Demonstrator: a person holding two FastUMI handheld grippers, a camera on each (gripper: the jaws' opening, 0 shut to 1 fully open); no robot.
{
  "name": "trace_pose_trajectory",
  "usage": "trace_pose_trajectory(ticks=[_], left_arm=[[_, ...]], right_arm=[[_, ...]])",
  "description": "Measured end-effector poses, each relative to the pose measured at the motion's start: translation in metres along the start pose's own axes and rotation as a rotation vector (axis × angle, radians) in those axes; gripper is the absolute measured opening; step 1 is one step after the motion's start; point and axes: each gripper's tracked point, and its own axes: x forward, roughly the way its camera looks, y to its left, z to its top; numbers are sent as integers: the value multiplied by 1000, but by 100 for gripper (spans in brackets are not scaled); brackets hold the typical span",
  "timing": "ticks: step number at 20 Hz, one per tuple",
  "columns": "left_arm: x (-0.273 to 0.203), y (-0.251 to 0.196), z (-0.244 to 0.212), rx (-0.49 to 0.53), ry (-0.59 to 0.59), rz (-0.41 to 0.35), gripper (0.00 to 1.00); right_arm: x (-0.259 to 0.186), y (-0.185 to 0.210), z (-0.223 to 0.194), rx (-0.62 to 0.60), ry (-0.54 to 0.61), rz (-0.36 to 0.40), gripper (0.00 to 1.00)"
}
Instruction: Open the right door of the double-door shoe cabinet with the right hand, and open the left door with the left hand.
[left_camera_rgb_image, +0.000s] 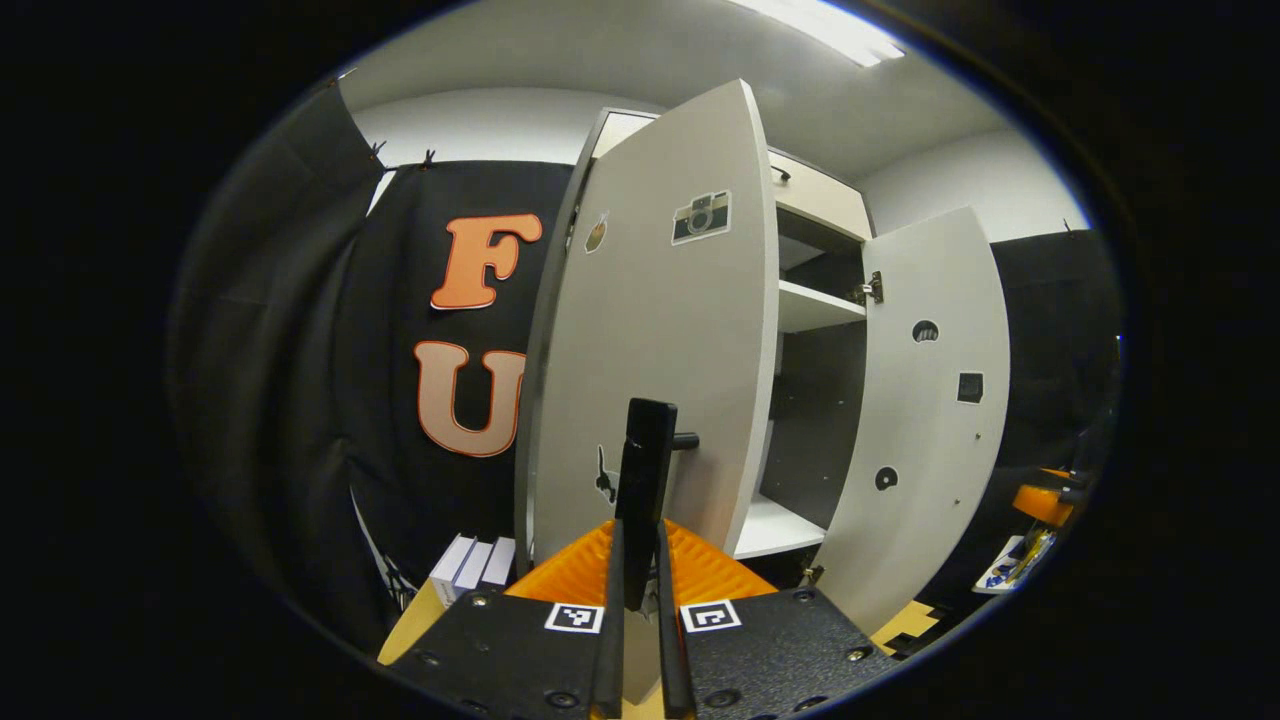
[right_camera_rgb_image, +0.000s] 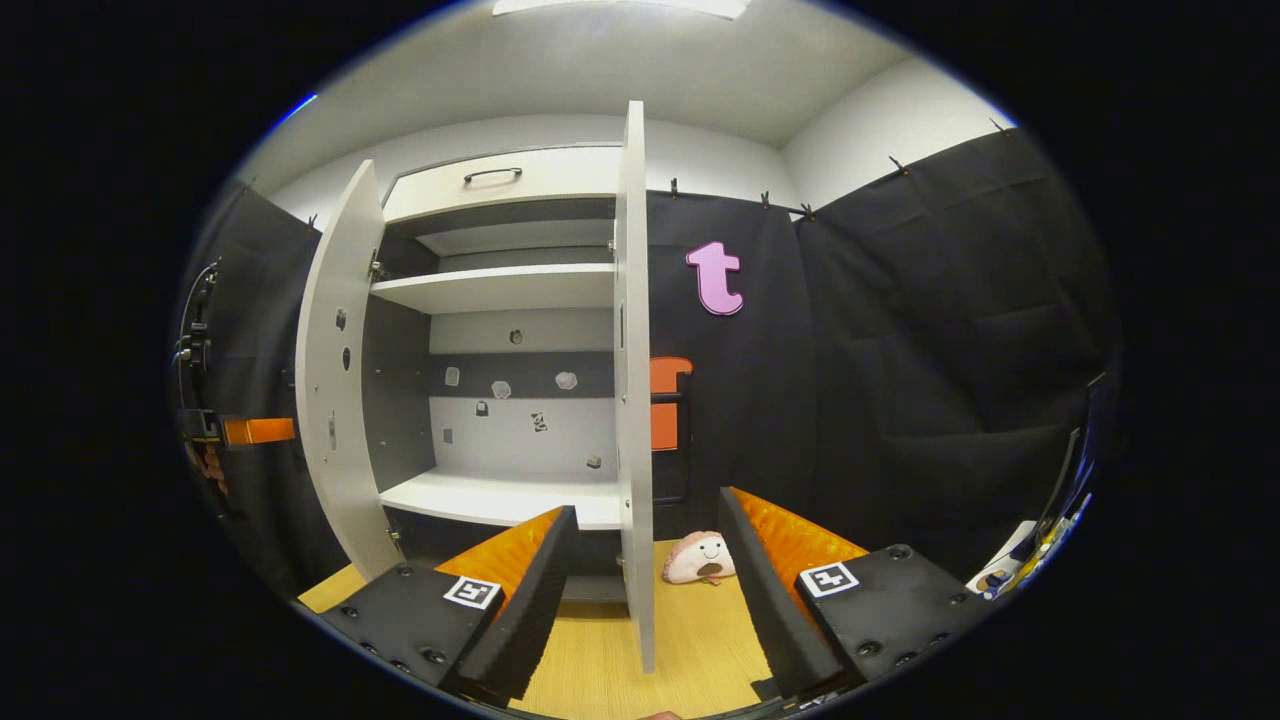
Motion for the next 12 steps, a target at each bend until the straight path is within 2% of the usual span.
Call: trace_pose_trajectory(ticks=[3,5,6,7,8,10,11,12], left_arm=[[-5,22,5,60,-31,70,15],[-4,28,9,62,-48,94,10],[-4,32,14,72,-72,99,8],[-2,37,15,98,-78,109,7],[-3,44,17,116,-82,116,7],[-5,54,19,126,-93,125,9],[-4,55,20,125,-95,135,5],[-4,57,20,128,-98,148,5]], right_arm=[[-2,-3,0,-5,0,-3,93],[-2,-2,0,-2,0,-1,93],[-2,-1,1,1,-2,2,86],[-1,-1,1,2,-3,4,86],[0,-1,1,1,-3,6,93],[2,1,1,2,-2,13,93],[3,4,1,5,-2,19,86],[3,6,1,8,-3,25,86]])
